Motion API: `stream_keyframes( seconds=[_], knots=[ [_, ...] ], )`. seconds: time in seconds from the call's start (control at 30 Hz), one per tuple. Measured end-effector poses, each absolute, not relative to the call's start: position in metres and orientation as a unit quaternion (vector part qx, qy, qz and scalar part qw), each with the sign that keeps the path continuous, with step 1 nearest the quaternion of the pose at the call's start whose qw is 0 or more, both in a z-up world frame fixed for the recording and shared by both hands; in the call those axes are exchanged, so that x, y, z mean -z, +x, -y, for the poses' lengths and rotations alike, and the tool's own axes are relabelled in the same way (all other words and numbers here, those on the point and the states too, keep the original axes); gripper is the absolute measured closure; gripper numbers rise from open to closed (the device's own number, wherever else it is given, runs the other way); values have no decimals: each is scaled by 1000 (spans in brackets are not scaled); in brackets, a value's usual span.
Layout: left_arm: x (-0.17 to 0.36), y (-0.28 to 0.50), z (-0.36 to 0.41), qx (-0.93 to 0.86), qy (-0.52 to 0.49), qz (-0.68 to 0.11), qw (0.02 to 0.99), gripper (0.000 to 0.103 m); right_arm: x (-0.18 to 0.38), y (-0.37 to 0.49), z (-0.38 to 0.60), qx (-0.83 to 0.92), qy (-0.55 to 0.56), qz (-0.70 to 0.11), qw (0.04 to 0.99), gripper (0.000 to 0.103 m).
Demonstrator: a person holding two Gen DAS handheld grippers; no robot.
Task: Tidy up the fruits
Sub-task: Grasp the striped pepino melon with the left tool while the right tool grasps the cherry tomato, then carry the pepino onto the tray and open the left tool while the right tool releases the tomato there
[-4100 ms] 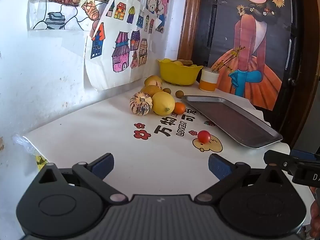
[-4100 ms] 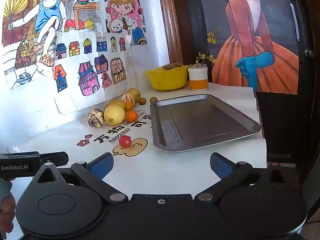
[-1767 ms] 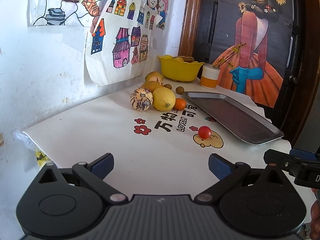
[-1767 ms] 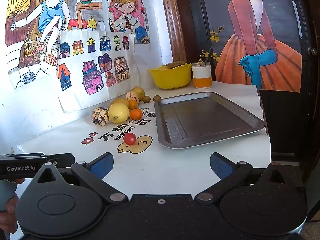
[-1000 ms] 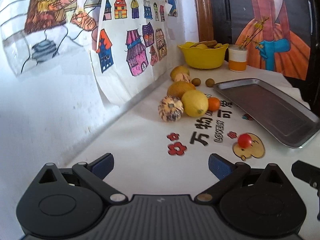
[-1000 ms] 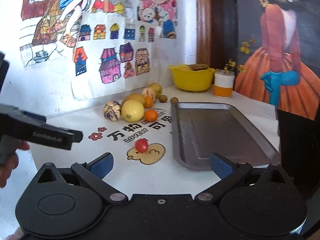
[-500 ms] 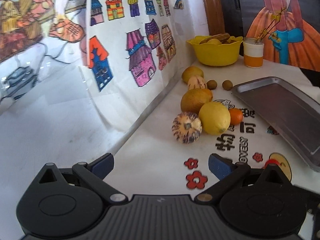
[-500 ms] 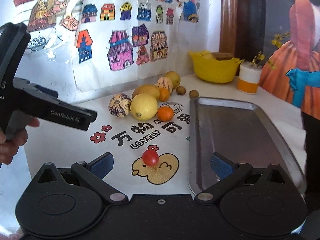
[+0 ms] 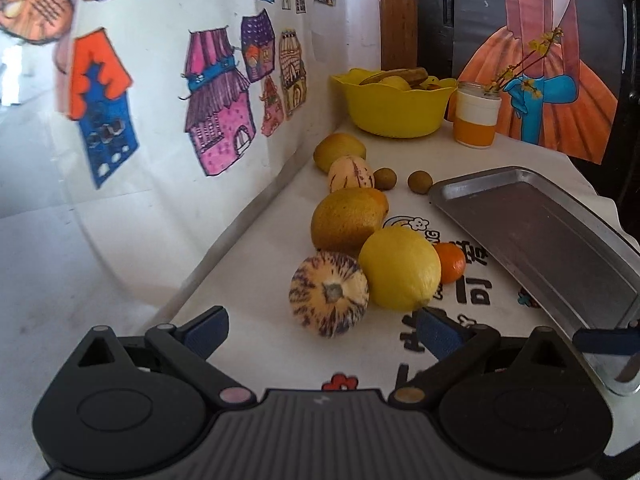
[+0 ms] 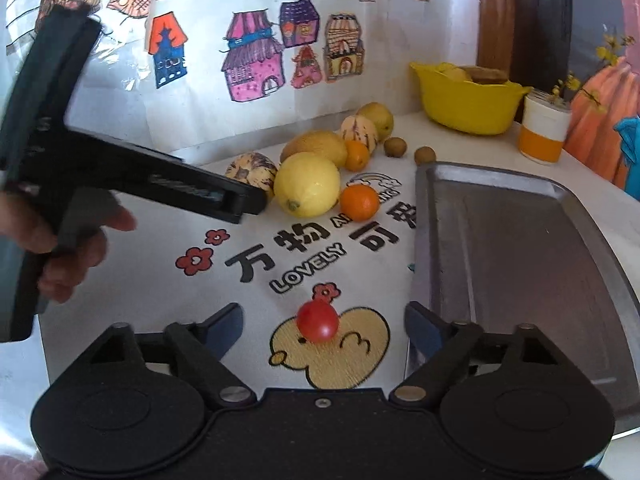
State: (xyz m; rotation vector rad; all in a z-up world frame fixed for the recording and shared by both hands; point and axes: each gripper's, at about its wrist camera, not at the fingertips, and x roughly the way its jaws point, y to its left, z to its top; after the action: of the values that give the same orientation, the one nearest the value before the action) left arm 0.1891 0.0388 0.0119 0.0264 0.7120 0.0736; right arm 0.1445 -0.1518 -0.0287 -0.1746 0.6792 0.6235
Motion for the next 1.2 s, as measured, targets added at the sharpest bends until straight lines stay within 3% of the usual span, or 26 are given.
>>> stream_keyframes(
  seconds=[0.17,0.33,0.7,1.2],
  knots=[
    [-5,200,-44,-21,9,-349,937,12,34,148,149,-310,-90,-348,880,34],
    [-2,204,-49,1,-5,-336,942,14,34,151,146,-306,-94,-342,883,52],
    [2,204,-55,22,-16,-334,942,45,33,147,146,-309,-93,-341,883,58],
    [5,196,-49,15,-18,-350,936,51,33,143,146,-312,-93,-332,885,78]
  ],
)
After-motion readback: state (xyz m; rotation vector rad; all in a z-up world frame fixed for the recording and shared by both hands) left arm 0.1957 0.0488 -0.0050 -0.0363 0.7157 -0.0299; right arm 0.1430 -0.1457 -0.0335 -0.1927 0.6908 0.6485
